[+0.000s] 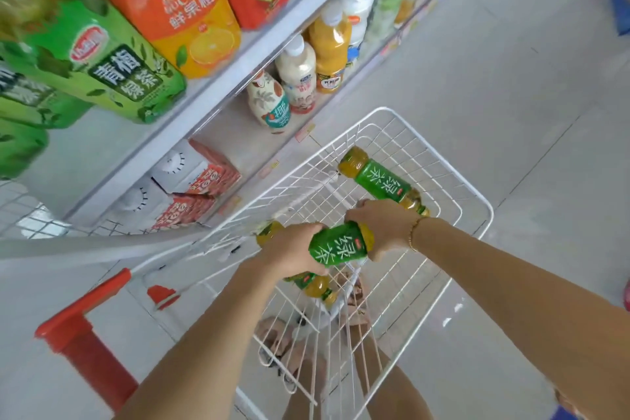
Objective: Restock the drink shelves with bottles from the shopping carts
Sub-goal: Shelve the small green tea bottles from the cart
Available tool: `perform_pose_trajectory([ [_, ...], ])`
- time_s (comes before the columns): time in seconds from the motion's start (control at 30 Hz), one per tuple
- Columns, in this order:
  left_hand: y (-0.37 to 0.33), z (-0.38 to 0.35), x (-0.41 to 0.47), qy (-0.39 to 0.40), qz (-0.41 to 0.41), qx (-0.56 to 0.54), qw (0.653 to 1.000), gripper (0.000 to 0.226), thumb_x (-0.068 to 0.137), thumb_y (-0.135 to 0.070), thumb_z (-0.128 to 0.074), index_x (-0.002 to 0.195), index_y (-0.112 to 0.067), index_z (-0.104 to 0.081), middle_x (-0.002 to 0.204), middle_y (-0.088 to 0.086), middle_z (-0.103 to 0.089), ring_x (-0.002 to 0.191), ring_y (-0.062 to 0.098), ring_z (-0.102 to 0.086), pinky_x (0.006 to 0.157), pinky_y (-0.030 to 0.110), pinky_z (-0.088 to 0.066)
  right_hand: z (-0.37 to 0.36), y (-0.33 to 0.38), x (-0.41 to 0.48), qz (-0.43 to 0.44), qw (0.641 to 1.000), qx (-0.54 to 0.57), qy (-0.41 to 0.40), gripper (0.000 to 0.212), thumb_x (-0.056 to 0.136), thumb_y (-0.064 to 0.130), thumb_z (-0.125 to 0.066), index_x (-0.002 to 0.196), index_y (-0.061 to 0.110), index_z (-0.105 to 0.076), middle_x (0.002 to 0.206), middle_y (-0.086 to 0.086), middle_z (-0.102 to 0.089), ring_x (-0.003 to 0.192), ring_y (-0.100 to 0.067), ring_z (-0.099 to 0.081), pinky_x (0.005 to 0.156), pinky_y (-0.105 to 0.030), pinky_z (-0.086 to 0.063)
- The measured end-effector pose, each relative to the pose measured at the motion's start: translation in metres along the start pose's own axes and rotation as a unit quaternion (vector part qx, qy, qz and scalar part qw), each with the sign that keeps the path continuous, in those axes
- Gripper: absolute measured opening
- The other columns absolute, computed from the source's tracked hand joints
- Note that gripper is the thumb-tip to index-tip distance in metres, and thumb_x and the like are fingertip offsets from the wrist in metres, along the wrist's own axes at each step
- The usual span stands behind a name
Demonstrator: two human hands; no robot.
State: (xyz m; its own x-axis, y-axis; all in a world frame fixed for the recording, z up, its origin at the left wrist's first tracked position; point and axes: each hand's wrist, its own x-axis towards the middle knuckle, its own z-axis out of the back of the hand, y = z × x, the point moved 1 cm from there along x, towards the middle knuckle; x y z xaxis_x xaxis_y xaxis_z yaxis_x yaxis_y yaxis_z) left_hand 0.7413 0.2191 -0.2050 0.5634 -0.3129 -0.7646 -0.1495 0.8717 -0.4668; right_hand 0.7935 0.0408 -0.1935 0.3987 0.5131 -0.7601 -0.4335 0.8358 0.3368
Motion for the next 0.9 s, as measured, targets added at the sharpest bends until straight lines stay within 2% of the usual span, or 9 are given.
perform_pose_trajectory([
  [0.07, -0.001, 0.003, -0.007, -0.013, 0.008, -0.015, 1.0, 0.07, 0.061, -0.036, -0.084, 0.121, -0.021, -0.05, 0.108, -0.006, -0.064, 0.089, 0.011, -0.061, 0.074, 0.024, -0.051, 0.005, 0.001, -0.003, 0.024, 0.998, 0.038, -0.042, 0.069, 0.066, 0.024, -0.079, 0.127, 0.026, -0.046, 0.119, 0.0, -0.052, 0.108, -0.02, -0.053, 0.093, -0.031, -0.046],
  [0.13, 0.004, 0.009, -0.017, -0.048, 0.035, -0.064, 0.996, 0.063, 0.063, -0.033, -0.083, 0.115, -0.019, -0.049, 0.1, -0.005, -0.062, 0.082, 0.011, -0.059, 0.061, 0.017, -0.044, 0.007, 0.002, -0.007, 0.0, 0.979, 0.141, -0.148, 0.066, 0.072, 0.02, -0.077, 0.129, 0.027, -0.044, 0.13, 0.002, -0.046, 0.112, -0.018, -0.052, 0.099, -0.028, -0.042],
  [0.23, 0.02, 0.019, -0.035, -0.114, 0.075, -0.129, 0.982, 0.059, 0.065, -0.029, -0.082, 0.112, -0.019, -0.048, 0.101, -0.003, -0.063, 0.084, 0.014, -0.062, 0.066, 0.024, -0.049, 0.0, 0.004, -0.009, -0.139, 0.903, 0.282, -0.292, 0.054, 0.078, 0.021, -0.073, 0.125, 0.019, -0.046, 0.128, -0.001, -0.045, 0.094, -0.016, -0.053, 0.083, -0.024, -0.044],
  [0.3, 0.028, 0.024, -0.046, -0.152, 0.077, -0.129, 0.977, 0.057, 0.065, -0.028, -0.082, 0.109, -0.02, -0.047, 0.1, -0.004, -0.064, 0.088, 0.016, -0.063, 0.074, 0.034, -0.051, -0.025, 0.003, 0.005, -0.215, 0.898, 0.313, -0.223, 0.048, 0.079, 0.022, -0.072, 0.12, 0.014, -0.049, 0.122, -0.004, -0.052, 0.096, -0.018, -0.055, 0.082, -0.028, -0.047],
  [0.4, 0.034, 0.028, -0.06, -0.189, 0.071, -0.115, 0.973, 0.054, 0.066, -0.03, -0.08, 0.11, -0.022, -0.048, 0.096, -0.007, -0.063, 0.086, 0.015, -0.062, 0.07, 0.03, -0.048, -0.073, 0.019, 0.038, -0.217, 0.921, 0.322, -0.011, 0.057, 0.077, 0.03, -0.074, 0.126, 0.013, -0.05, 0.129, -0.005, -0.053, 0.118, -0.022, -0.051, 0.098, -0.031, -0.042],
  [0.5, 0.037, 0.026, -0.066, -0.224, 0.076, -0.123, 0.964, 0.059, 0.067, -0.031, -0.081, 0.117, -0.022, -0.05, 0.101, -0.009, -0.063, 0.089, 0.012, -0.061, 0.073, 0.027, -0.047, -0.117, 0.044, 0.062, -0.228, 0.884, 0.398, 0.085, 0.07, 0.075, 0.031, -0.076, 0.135, 0.015, -0.044, 0.136, -0.005, -0.05, 0.125, -0.024, -0.047, 0.105, -0.034, -0.039],
  [0.73, 0.037, 0.019, -0.061, -0.252, 0.086, -0.105, 0.958, 0.061, 0.068, -0.028, -0.081, 0.121, -0.021, -0.051, 0.106, -0.004, -0.065, 0.095, 0.017, -0.062, 0.078, 0.031, -0.049, -0.174, 0.063, 0.074, -0.284, 0.864, 0.399, 0.12, 0.083, 0.068, 0.024, -0.08, 0.137, 0.007, -0.037, 0.14, -0.016, -0.04, 0.128, -0.034, -0.04, 0.104, -0.041, -0.035],
  [0.8, 0.037, 0.018, -0.06, -0.254, 0.085, -0.098, 0.958, 0.061, 0.068, -0.027, -0.081, 0.121, -0.021, -0.051, 0.107, -0.002, -0.065, 0.096, 0.018, -0.062, 0.077, 0.031, -0.048, -0.18, 0.056, 0.077, -0.279, 0.869, 0.391, 0.122, 0.083, 0.065, 0.029, -0.082, 0.134, 0.008, -0.043, 0.137, -0.016, -0.045, 0.116, -0.027, -0.047, 0.096, -0.04, -0.039],
  [0.9, 0.037, 0.016, -0.061, -0.264, 0.078, -0.101, 0.956, 0.061, 0.068, -0.029, -0.081, 0.121, -0.019, -0.051, 0.106, -0.001, -0.065, 0.094, 0.018, -0.062, 0.077, 0.033, -0.05, -0.159, 0.05, 0.064, -0.285, 0.882, 0.362, 0.103, 0.061, 0.063, 0.034, -0.083, 0.113, 0.011, -0.058, 0.107, -0.01, -0.064, 0.085, -0.018, -0.052, 0.074, -0.029, -0.05],
])
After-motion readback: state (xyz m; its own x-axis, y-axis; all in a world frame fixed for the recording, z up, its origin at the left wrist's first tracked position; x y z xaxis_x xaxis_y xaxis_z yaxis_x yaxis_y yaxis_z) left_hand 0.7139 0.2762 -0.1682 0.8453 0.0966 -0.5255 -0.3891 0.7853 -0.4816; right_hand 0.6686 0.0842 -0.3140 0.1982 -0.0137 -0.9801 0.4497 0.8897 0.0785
